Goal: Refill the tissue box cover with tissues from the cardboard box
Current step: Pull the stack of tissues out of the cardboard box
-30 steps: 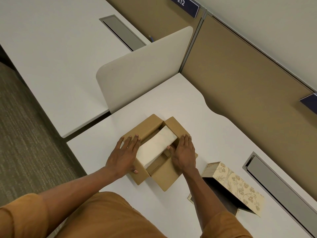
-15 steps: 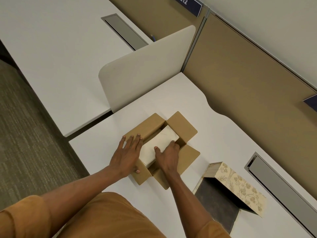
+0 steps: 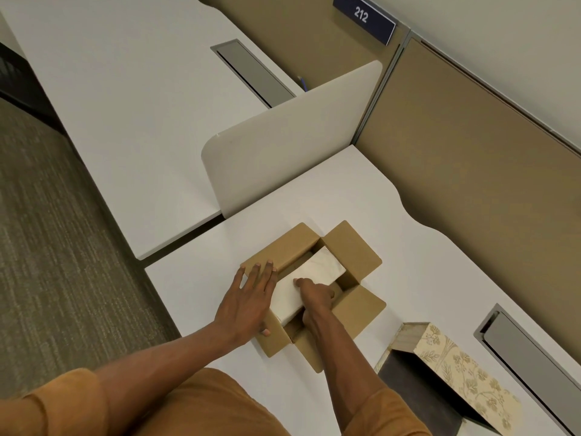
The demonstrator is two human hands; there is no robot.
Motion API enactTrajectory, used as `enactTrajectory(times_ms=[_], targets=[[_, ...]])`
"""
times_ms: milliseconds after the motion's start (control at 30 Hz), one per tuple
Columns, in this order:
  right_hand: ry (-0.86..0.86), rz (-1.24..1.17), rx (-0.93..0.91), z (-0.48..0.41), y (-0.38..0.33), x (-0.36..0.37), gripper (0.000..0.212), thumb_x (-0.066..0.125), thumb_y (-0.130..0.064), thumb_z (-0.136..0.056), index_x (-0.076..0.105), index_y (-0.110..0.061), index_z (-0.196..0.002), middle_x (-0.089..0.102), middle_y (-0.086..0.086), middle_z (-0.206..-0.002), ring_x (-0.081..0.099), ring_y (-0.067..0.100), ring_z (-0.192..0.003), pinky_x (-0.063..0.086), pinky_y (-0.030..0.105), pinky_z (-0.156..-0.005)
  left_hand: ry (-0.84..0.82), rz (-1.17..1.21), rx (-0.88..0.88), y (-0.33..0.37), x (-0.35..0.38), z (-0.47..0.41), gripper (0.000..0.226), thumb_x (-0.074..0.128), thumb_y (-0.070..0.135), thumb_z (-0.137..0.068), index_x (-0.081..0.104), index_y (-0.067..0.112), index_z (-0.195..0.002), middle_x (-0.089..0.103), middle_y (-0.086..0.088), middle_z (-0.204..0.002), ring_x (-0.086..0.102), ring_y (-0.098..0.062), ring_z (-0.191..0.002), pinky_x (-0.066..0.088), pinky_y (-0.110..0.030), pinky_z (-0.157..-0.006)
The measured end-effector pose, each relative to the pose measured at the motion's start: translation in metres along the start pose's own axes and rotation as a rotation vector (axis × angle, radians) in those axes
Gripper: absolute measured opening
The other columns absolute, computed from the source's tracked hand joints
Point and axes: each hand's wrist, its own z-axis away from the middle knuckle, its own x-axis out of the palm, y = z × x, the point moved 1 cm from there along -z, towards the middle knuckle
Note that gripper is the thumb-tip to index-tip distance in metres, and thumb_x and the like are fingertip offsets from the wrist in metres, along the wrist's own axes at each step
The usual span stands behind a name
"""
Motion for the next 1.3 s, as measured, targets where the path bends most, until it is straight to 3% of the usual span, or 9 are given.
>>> enactTrajectory(times_ms=[167, 433, 600, 733, 833, 933, 1033, 1200, 1300], targets=[[-0.004, 0.018, 0.017, -0.004, -0.002, 0.007, 0.065, 0.076, -0.031, -0.095, 0.047, -0.002, -0.147, 0.052, 0.014, -0.147, 0.058, 0.035, -0.128, 0.057, 0.05, -0.107, -0.007, -0.017, 0.001, 0.0, -0.003, 0.002, 0.133, 0.069, 0.075, -0.087, -0.012, 0.01, -0.17, -0.012, -0.016, -0.182, -0.002, -0.04, -0.169, 0.002, -0.061, -0.135], [-0.002, -0.056, 0.02, -0.006, -0.002, 0.006, 0.086, 0.091, -0.035, -0.086, 0.043, -0.001, -0.149, 0.054, 0.017, -0.147, 0.057, 0.037, -0.132, 0.056, 0.051, -0.112, -0.004, -0.038, 0.008, -0.002, -0.002, 0.0, 0.132, 0.068, 0.076, -0.087, -0.011, 0.01, -0.171, -0.011, -0.016, -0.182, -0.001, -0.039, -0.169, 0.0, -0.062, -0.135], [-0.075, -0.19, 0.046, -0.005, -0.005, 0.003, 0.078, 0.099, -0.024, -0.078, 0.05, -0.003, -0.136, 0.058, 0.013, -0.135, 0.058, 0.032, -0.115, 0.055, 0.044, -0.096, 0.001, -0.047, 0.002, -0.003, 0.002, -0.001, 0.135, 0.066, 0.08, -0.085, -0.011, 0.011, -0.171, -0.011, -0.015, -0.182, 0.001, -0.04, -0.169, -0.003, -0.063, -0.134], [-0.09, -0.22, 0.059, 0.0, -0.005, 0.003, 0.087, 0.099, -0.026, -0.076, 0.049, -0.003, -0.143, 0.06, 0.016, -0.142, 0.06, 0.037, -0.128, 0.056, 0.05, -0.105, 0.001, -0.033, -0.008, -0.003, 0.003, -0.001, 0.135, 0.067, 0.081, -0.084, -0.011, 0.013, -0.171, -0.011, -0.014, -0.182, 0.003, -0.042, -0.168, -0.005, -0.062, -0.133], [-0.103, -0.265, 0.062, 0.004, -0.004, 0.001, 0.084, 0.101, -0.024, -0.074, 0.051, -0.003, -0.138, 0.062, 0.015, -0.138, 0.061, 0.037, -0.125, 0.057, 0.05, -0.105, 0.012, -0.021, -0.012, -0.004, 0.003, -0.001, 0.139, 0.071, 0.081, -0.08, -0.01, 0.013, -0.171, -0.008, -0.013, -0.183, 0.006, -0.041, -0.168, -0.005, -0.061, -0.133], [-0.116, -0.301, 0.053, 0.008, -0.003, -0.001, 0.072, 0.102, -0.023, -0.072, 0.051, -0.008, -0.12, 0.065, 0.011, -0.123, 0.061, 0.032, -0.111, 0.055, 0.044, -0.092, 0.017, 0.026, -0.03, -0.004, 0.002, -0.001, 0.141, 0.078, 0.079, -0.075, -0.004, 0.016, -0.172, -0.004, -0.01, -0.183, 0.008, -0.038, -0.169, -0.005, -0.058, -0.134], [-0.131, -0.347, 0.036, 0.014, -0.003, -0.006, 0.071, 0.103, -0.02, -0.069, 0.049, -0.011, -0.114, 0.064, 0.002, -0.1, 0.063, 0.024, -0.094, 0.054, 0.043, -0.088, 0.023, 0.087, -0.058, -0.005, 0.001, -0.001, 0.14, 0.08, 0.08, -0.072, 0.002, 0.02, -0.172, -0.001, -0.006, -0.184, 0.007, -0.035, -0.169, -0.003, -0.057, -0.136], [-0.14, -0.37, -0.021, 0.029, -0.002, -0.014, 0.074, 0.103, -0.018, -0.069, 0.06, -0.008, -0.128, 0.073, 0.01, -0.121, 0.069, 0.03, -0.105, 0.058, 0.043, -0.081, 0.051, 0.155, -0.075, -0.008, -0.002, 0.002, 0.14, 0.081, 0.082, -0.068, 0.006, 0.024, -0.171, 0.009, -0.002, -0.183, 0.01, -0.032, -0.169, -0.003, -0.055, -0.137], [-0.151, -0.399, -0.075, 0.04, -0.005, -0.022, 0.065, 0.101, -0.018, -0.07, 0.066, -0.012, -0.124, 0.077, 0.007, -0.115, 0.072, 0.027, -0.102, 0.06, 0.043, -0.081, 0.06, 0.204, -0.09, -0.007, -0.008, 0.004, 0.14, 0.083, 0.081, -0.065, 0.012, 0.024, -0.17, 0.018, 0.0, -0.181, 0.015, -0.03, -0.167, 0.001, -0.055, -0.137]])
